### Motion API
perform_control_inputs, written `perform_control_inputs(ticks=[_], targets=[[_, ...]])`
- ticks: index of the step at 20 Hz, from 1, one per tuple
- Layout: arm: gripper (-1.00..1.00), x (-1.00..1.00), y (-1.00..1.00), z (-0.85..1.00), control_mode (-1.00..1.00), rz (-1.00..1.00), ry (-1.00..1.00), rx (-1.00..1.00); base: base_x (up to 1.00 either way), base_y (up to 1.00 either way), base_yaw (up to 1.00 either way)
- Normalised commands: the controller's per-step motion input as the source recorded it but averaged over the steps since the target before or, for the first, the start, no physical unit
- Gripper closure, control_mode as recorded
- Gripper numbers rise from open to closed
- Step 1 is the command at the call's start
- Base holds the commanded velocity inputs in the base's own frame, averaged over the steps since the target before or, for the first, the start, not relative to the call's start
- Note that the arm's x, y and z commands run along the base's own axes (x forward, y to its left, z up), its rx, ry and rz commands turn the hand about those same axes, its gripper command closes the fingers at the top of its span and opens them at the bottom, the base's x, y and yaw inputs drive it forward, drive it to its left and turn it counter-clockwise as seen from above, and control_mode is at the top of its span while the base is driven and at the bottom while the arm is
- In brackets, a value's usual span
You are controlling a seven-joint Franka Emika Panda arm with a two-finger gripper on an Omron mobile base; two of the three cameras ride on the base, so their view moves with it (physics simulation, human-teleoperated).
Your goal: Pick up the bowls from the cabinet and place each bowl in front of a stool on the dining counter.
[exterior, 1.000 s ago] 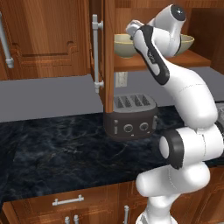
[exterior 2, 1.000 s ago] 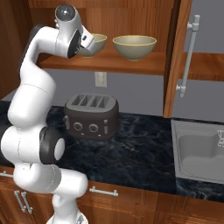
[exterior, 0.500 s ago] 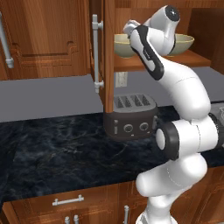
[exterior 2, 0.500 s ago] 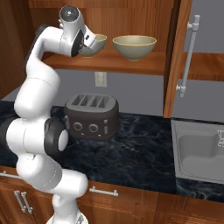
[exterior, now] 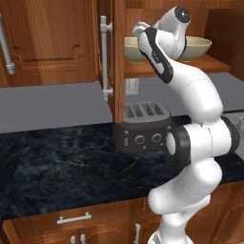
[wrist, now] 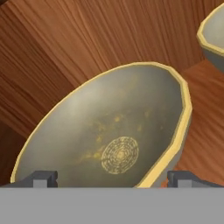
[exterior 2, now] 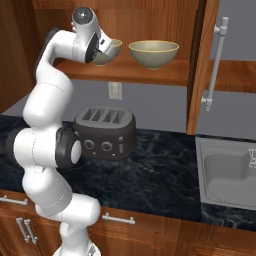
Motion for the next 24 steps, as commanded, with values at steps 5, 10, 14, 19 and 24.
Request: perform_control_inputs(ticks=[5,10,14,19,24], targets=[[-1.00,0.17,0.00,-0.13,-1.00,-0.03,0.01,-0.03,0.00,0.00,0.00],[-1.00,0.12,0.00,-0.18,-1.00,-0.03,0.01,-0.05,0.00,0.00,0.00],[-1.00,0.09,0.00,-0.17,-1.00,-0.04,0.03,-0.06,0.00,0.00,0.00],[-1.00,0.12,0.00,-0.11,-1.00,-0.05,0.07,-0.04,0.00,0.00,0.00],[1.00,0.07,0.00,-0.05,-1.00,-0.05,0.07,0.00,0.00,0.00,0.00]])
